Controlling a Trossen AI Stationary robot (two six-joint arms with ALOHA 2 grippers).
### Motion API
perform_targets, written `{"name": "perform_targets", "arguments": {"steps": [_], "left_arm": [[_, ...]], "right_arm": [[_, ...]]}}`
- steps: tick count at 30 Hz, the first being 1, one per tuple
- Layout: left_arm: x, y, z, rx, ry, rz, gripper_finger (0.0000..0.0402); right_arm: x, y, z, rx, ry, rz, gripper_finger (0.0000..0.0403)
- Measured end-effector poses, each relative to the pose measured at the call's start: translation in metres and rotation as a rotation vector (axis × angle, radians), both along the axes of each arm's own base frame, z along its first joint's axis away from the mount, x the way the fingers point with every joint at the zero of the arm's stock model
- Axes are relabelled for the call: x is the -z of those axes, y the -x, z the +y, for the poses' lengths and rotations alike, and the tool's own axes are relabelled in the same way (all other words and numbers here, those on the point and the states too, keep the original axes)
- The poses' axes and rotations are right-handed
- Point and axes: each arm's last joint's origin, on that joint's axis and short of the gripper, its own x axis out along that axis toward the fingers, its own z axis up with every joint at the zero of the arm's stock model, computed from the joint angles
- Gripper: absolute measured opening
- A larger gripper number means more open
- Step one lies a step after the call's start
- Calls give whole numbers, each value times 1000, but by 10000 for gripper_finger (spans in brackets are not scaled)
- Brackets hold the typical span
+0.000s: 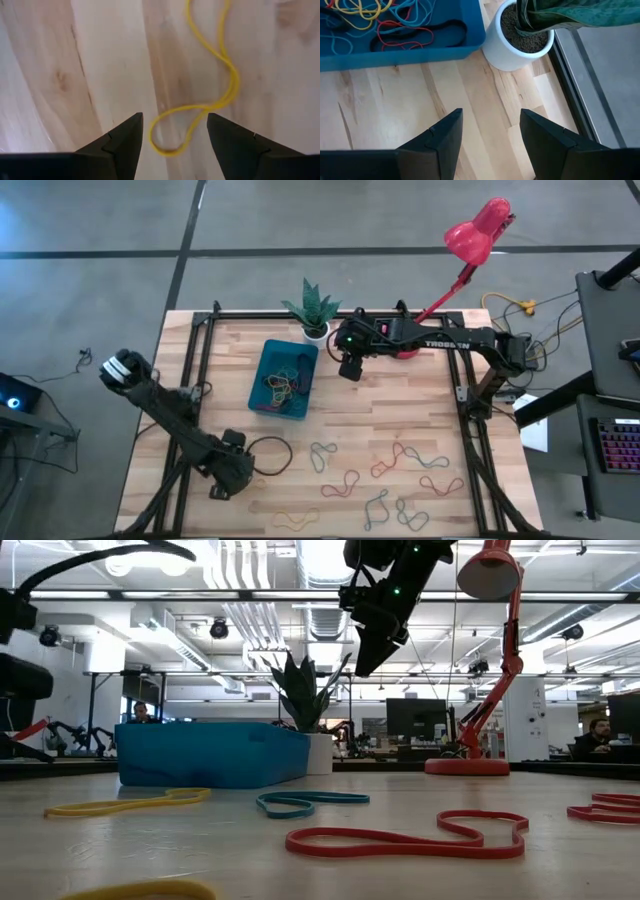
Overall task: Pick and place rubber bands into bin
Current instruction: Put the yellow rubber band into the blue bin
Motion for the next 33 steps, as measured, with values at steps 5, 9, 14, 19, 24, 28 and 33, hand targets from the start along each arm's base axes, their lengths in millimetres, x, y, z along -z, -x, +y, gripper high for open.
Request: {"name": "perform_targets", "arguments": {"steps": [5,9,14,19,24,28,33], "left_arm": [[14,-3,-3,-38,-43,28,200],[20,-6,-7,-48,-15,45,173],[24,-5,-14,-93,53,22,116],[31,7,-21,-167,118,47,50],[24,11,-25,-188,166,71,5],[6,19,-18,-178,176,107,1],[-35,35,1,-176,171,135,0]], "right_arm": [[0,0,-1,3,0,-1,185],[0,0,-1,4,0,-1,185],[0,0,-1,6,-1,-1,185],[3,1,-1,17,-10,4,185],[8,3,0,22,-16,18,185],[15,5,0,26,-22,37,185],[21,7,1,34,-30,52,185]]}}
